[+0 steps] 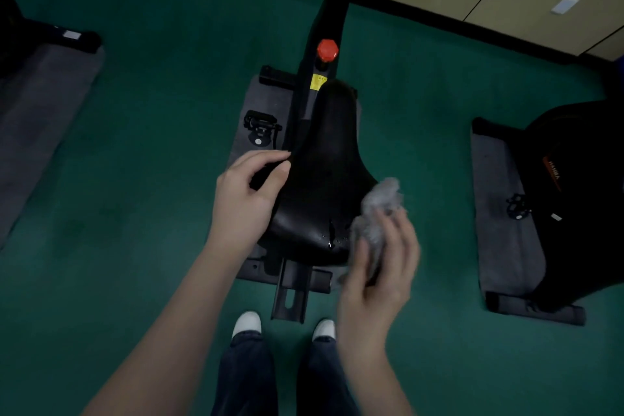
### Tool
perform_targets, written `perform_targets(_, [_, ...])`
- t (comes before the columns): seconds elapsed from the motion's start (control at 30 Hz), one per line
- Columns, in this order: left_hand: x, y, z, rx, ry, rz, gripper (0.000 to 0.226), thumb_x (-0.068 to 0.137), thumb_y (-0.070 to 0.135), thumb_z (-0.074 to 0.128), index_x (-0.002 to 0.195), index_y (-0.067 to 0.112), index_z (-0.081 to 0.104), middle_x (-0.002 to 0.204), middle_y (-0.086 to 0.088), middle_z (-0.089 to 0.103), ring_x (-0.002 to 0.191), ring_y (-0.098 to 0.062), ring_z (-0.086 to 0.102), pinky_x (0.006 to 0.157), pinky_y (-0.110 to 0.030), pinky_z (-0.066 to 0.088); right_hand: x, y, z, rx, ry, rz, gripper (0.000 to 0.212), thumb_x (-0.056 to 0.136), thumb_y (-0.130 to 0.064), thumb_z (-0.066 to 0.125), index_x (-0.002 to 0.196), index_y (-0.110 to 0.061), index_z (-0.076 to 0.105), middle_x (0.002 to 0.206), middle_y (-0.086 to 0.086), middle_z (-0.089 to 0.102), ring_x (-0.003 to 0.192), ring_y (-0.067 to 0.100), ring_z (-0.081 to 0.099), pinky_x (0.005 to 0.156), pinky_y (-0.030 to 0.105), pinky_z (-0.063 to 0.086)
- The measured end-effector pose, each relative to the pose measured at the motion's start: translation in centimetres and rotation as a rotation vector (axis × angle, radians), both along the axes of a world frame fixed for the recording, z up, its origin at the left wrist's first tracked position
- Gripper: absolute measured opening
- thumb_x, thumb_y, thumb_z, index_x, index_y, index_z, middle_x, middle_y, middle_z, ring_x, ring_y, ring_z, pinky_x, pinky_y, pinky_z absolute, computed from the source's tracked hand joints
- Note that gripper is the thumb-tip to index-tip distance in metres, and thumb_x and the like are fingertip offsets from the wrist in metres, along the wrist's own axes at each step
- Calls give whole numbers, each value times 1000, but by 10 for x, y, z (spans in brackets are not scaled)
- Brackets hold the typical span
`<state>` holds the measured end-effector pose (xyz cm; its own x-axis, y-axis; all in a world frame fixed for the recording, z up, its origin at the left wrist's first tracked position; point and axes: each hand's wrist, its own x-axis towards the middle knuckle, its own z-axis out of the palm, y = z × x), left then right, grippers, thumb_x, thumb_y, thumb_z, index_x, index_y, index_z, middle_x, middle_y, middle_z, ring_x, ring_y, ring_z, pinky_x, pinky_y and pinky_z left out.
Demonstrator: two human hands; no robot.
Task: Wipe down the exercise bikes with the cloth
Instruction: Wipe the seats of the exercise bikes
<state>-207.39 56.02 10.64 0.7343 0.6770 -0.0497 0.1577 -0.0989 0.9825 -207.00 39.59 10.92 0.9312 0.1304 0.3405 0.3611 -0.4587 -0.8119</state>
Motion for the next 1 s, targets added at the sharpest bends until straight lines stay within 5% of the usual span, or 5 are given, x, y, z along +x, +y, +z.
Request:
perform_targets(0.17, [0,0,-1,-30,17,-2,23,84,34,59,102,27,71,110,10,68,111,-6,59,102,-38,44,16,-2,-2,-142,-121,148,32,96,-12,45,127,-14,52,133,2,44,131,16,41,111,55,29])
perform_targets(0.3, [-1,-1,-1,-67,22,14,22,83,36,60,100,29,71,109,10,68,110,-7,59,101,-38,45,13,-4,-2,44,-6,-84,33,97,-12,45,129,-14,51,134,10,47,130,11,42,110,36,36])
perform_targets(0.57, [-3,2,2,-96,10,20,23,89,32,58,104,20,72,106,7,70,106,-6,61,99,-32,46,20,13,12,-373,-197,288,33,92,-5,50,124,-5,57,127,10,53,126,25,46,119,46,19])
perform_targets(0.77, [-34,-6,-3,-141,9,10,36,92,42,48,120,27,64,122,14,62,120,-2,52,107,-36,39,31,-10,14,-162,28,66,38,96,-26,42,127,-9,56,132,5,50,127,16,46,106,43,39])
perform_targets(1.0, [-48,-16,-4,-237,7,11,53,84,61,48,133,38,51,138,17,50,132,-1,41,114,-42,32,43,14,29,-434,-203,568,32,93,-7,52,124,-7,60,129,9,53,126,21,45,112,38,33])
